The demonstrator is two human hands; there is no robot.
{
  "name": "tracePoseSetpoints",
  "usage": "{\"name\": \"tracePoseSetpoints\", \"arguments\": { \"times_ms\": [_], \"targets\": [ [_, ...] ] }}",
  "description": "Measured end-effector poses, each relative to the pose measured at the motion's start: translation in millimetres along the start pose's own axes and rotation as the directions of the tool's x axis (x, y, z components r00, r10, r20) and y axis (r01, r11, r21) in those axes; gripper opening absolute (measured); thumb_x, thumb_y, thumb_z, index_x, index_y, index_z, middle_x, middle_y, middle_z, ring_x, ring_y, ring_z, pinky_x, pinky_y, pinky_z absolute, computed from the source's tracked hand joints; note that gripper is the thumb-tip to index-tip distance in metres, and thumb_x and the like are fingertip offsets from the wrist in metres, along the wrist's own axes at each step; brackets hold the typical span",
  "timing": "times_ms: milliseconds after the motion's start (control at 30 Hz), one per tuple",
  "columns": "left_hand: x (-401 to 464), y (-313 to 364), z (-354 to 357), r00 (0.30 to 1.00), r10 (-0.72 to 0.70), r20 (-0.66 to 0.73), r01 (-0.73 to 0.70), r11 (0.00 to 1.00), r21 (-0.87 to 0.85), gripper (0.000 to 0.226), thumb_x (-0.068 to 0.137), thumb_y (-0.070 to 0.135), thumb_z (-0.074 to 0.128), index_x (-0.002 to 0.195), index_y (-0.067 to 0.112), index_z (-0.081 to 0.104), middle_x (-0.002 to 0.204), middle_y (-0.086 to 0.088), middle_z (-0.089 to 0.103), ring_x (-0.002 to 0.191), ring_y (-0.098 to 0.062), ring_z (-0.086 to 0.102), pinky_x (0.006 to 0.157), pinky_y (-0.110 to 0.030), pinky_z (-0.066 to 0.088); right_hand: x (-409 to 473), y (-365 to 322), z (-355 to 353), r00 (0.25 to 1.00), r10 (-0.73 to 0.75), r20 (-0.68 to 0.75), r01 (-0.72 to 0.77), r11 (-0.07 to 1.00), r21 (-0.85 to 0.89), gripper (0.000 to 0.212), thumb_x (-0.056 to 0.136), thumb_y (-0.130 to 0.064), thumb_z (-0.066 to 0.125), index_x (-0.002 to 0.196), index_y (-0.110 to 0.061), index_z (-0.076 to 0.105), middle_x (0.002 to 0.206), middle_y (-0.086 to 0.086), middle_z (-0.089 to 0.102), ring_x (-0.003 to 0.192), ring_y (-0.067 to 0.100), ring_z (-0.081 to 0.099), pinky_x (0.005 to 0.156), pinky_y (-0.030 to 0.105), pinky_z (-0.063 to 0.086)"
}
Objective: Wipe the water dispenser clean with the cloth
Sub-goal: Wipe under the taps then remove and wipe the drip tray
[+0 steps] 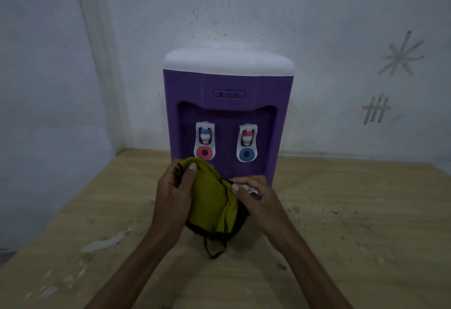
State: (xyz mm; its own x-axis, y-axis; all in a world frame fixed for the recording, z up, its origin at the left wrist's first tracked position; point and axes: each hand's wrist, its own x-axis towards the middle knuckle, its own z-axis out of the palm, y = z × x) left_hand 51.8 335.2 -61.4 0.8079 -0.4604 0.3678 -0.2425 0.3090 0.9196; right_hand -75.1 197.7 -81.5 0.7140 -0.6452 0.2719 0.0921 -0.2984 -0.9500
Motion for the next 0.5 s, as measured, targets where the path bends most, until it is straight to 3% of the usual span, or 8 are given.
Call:
{"name": "tracePoseSetpoints", "arguments": {
  "times_ms": [67, 133, 267, 367, 433, 500],
  "targets": [
    [2.4, 2.0, -1.0, 0.999, -0.038, -0.027, 0.037, 0.999, -0.016, 0.016, 0.104, 0.031, 0.056, 0.096, 0.031, 0.07, 0.099, 0.0, 0.074, 0.099, -0.02, 0.07, 0.093, -0.05, 0.057, 1.8, 0.6, -0.6, 0.998, 0.052, -0.024, -0.051, 0.997, 0.053, 0.009, 0.097, -0.036, 0.069, 0.099, -0.038, 0.078, 0.119, 0.002, 0.062, 0.106, 0.006, 0.065, 0.093, 0.033, 0.058],
    [3.8, 3.1, -2.2, 0.997, -0.063, -0.033, 0.061, 0.998, -0.034, 0.02, 0.105, 0.031, 0.055, 0.092, 0.034, 0.07, 0.098, -0.001, 0.074, 0.097, -0.021, 0.07, 0.09, -0.049, 0.058, 2.6, -0.9, 0.1, 0.991, 0.135, 0.005, -0.133, 0.964, 0.231, 0.016, 0.096, -0.041, 0.066, 0.101, -0.03, 0.076, 0.114, 0.005, 0.07, 0.103, 0.017, 0.069, 0.085, 0.04, 0.058],
    [5.3, 4.1, -3.8, 0.994, -0.11, -0.021, 0.107, 0.989, -0.097, 0.017, 0.106, 0.029, 0.052, 0.104, 0.024, 0.068, 0.103, -0.006, 0.078, 0.1, -0.026, 0.073, 0.091, -0.049, 0.058, 4.0, -1.2, 1.1, 0.932, 0.344, 0.114, -0.358, 0.829, 0.43, 0.027, 0.103, -0.034, 0.056, 0.119, -0.015, 0.068, 0.111, 0.011, 0.072, 0.091, 0.024, 0.067, 0.072, 0.034, 0.054],
    [4.9, 5.9, -3.5, 0.989, -0.15, 0.006, 0.148, 0.974, -0.168, 0.02, 0.108, 0.027, 0.048, 0.112, 0.014, 0.063, 0.104, -0.01, 0.079, 0.098, -0.028, 0.075, 0.084, -0.043, 0.058, -3.3, -1.8, -1.5, 0.853, 0.411, 0.322, -0.51, 0.787, 0.346, 0.035, 0.1, -0.03, 0.063, 0.125, -0.006, 0.067, 0.107, 0.012, 0.073, 0.083, 0.019, 0.067, 0.066, 0.029, 0.053],
    [4.9, 6.6, -4.0, 0.988, -0.155, 0.029, 0.157, 0.971, -0.183, 0.022, 0.108, 0.027, 0.046, 0.116, 0.011, 0.06, 0.106, -0.011, 0.078, 0.096, -0.029, 0.075, 0.078, -0.04, 0.059, -9.1, -5.0, -3.1, 0.803, 0.391, 0.45, -0.535, 0.804, 0.258, 0.034, 0.095, -0.035, 0.067, 0.117, -0.01, 0.073, 0.106, 0.011, 0.074, 0.081, 0.016, 0.066, 0.065, 0.027, 0.049],
    [6.2, 6.3, -5.6, 0.988, -0.15, 0.028, 0.153, 0.974, -0.17, 0.024, 0.108, 0.027, 0.046, 0.118, 0.009, 0.06, 0.108, -0.01, 0.078, 0.094, -0.028, 0.075, 0.074, -0.037, 0.06, -10.6, -8.1, -2.9, 0.794, 0.358, 0.491, -0.52, 0.819, 0.242, 0.027, 0.097, -0.035, 0.066, 0.111, -0.014, 0.077, 0.107, 0.012, 0.075, 0.08, 0.016, 0.066, 0.068, 0.027, 0.049]
  ]
}}
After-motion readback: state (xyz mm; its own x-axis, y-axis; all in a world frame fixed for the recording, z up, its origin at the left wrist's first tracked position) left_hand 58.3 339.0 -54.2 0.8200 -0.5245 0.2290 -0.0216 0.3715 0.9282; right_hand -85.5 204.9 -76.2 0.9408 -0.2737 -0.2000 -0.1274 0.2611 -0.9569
